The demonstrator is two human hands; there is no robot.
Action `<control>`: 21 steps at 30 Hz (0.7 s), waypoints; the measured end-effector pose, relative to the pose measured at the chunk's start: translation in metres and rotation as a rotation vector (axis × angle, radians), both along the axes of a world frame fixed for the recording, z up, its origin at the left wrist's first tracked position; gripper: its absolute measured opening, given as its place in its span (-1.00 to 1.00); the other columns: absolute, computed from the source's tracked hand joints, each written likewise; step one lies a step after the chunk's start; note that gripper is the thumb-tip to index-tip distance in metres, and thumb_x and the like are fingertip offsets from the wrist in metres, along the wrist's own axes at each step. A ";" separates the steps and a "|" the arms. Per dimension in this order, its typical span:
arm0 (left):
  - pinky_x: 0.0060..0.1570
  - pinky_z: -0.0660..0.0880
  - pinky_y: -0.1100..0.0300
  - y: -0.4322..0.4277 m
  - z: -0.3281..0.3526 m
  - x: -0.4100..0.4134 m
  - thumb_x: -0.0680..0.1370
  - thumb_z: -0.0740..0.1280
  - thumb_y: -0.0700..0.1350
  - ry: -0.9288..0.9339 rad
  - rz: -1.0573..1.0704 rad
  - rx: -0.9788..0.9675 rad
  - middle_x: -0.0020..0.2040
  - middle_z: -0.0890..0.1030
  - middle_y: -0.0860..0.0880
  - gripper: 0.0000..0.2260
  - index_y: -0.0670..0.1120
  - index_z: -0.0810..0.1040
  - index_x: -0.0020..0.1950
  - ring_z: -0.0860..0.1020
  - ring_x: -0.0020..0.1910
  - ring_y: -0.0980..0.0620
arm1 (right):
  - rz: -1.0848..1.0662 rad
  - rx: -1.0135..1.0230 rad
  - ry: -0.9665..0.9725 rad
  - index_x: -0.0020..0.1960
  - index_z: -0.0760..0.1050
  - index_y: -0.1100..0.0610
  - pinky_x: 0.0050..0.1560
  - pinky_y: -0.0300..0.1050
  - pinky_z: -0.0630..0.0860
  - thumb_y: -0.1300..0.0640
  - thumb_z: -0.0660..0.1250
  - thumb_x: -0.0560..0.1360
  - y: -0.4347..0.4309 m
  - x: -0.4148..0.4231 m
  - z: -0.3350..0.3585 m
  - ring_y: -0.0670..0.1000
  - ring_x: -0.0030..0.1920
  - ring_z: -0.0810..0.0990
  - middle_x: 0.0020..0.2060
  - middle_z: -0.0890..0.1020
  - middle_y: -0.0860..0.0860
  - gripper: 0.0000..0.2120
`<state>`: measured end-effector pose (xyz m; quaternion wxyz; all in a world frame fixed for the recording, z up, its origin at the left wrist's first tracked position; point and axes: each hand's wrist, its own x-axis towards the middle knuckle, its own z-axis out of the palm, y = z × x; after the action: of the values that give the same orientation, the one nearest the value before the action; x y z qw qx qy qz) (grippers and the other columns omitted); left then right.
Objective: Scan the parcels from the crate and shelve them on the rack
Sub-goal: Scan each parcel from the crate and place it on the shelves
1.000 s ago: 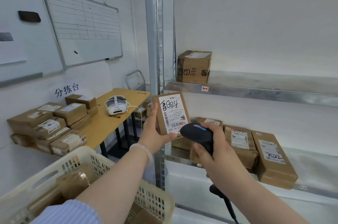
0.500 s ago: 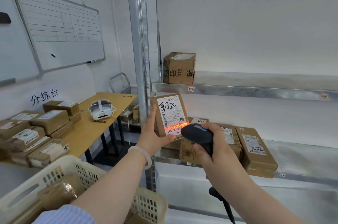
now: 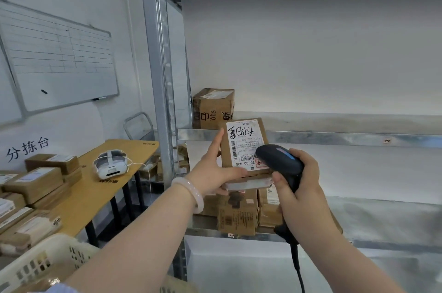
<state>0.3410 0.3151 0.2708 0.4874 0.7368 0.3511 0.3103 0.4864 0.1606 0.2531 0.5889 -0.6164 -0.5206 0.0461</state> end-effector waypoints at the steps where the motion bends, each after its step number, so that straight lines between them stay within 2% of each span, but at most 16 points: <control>1: -0.09 0.67 -0.09 0.002 0.011 0.006 0.44 0.55 -0.07 0.006 -0.016 -0.005 0.35 0.38 0.22 0.02 0.53 -0.16 0.46 0.56 0.18 0.00 | -0.002 0.018 0.009 0.21 0.11 -0.45 -0.35 -0.35 0.46 0.03 0.29 0.59 0.001 0.005 0.004 -0.17 -0.27 0.58 -0.01 0.55 -0.16 -0.52; 4: -0.05 0.65 -0.16 0.007 0.042 0.026 0.45 0.55 -0.06 -0.006 -0.035 -0.076 0.46 0.40 0.14 0.00 0.51 -0.13 0.49 0.50 0.31 -0.09 | -0.029 0.080 0.043 0.22 0.13 -0.44 -0.31 -0.24 0.51 0.03 0.29 0.59 0.007 0.020 0.021 -0.10 -0.27 0.61 -0.01 0.57 -0.13 -0.53; 6: -0.05 0.65 -0.19 0.011 0.060 0.038 0.45 0.54 -0.02 -0.012 -0.027 -0.095 0.48 0.39 0.09 -0.02 0.46 -0.13 0.52 0.47 0.34 -0.10 | -0.040 0.121 0.058 0.22 0.14 -0.45 -0.35 -0.24 0.50 0.02 0.29 0.59 0.015 0.032 0.034 -0.08 -0.30 0.61 -0.04 0.59 -0.10 -0.53; 10: -0.05 0.65 -0.18 0.022 0.080 0.062 0.52 0.45 0.12 -0.002 0.020 -0.099 0.47 0.38 0.04 -0.13 0.35 -0.14 0.57 0.50 0.28 -0.13 | -0.004 0.148 0.128 0.26 0.16 -0.34 -0.48 -0.31 0.48 0.06 0.29 0.60 0.043 0.054 0.057 0.09 -0.27 0.62 0.02 0.57 0.01 -0.57; 12: -0.07 0.66 -0.15 0.030 0.082 0.071 0.55 0.39 0.17 -0.009 0.064 -0.099 0.46 0.40 0.02 -0.23 0.30 -0.03 0.60 0.52 0.24 -0.12 | 0.017 0.140 0.155 0.27 0.16 -0.30 -0.49 -0.30 0.48 0.06 0.29 0.60 0.059 0.062 0.064 0.14 -0.26 0.62 0.05 0.56 0.03 -0.58; 15: -0.10 0.67 -0.06 0.042 0.081 0.079 0.56 0.31 0.25 -0.010 0.133 -0.019 0.44 0.43 0.02 -0.38 0.17 0.22 0.58 0.50 0.26 -0.08 | 0.042 0.135 0.164 0.27 0.16 -0.32 -0.48 -0.28 0.50 0.04 0.29 0.60 0.079 0.069 0.066 0.13 -0.28 0.62 0.04 0.54 -0.04 -0.58; 18: -0.05 0.67 0.02 0.051 0.075 0.086 0.55 0.34 0.23 -0.033 0.140 0.113 0.26 0.50 0.15 -0.56 0.27 0.36 0.41 0.49 0.18 0.02 | 0.044 0.136 0.147 0.26 0.16 -0.33 -0.47 -0.28 0.50 0.03 0.29 0.60 0.096 0.074 0.065 0.05 -0.33 0.62 -0.01 0.56 -0.08 -0.59; 19: -0.03 0.66 0.02 0.054 0.073 0.089 0.55 0.37 0.19 -0.028 0.162 0.178 0.21 0.51 0.16 -0.56 0.26 0.37 0.42 0.51 0.16 0.02 | 0.040 0.138 0.135 0.27 0.16 -0.32 -0.45 -0.25 0.51 0.03 0.29 0.61 0.101 0.077 0.064 0.02 -0.35 0.61 -0.03 0.57 -0.08 -0.59; 21: 0.03 0.64 -0.03 0.062 0.070 0.094 0.55 0.42 0.09 -0.012 0.243 0.312 0.23 0.56 0.11 -0.51 0.16 0.40 0.45 0.55 0.13 0.01 | 0.024 0.135 0.104 0.29 0.16 -0.31 -0.33 -0.13 0.56 0.02 0.28 0.61 0.112 0.081 0.064 0.02 -0.30 0.62 -0.02 0.60 -0.08 -0.59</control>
<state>0.4346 0.3766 0.3405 0.3283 0.7538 0.3821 0.4219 0.5676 0.2723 0.3169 0.6549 -0.5658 -0.4986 0.0496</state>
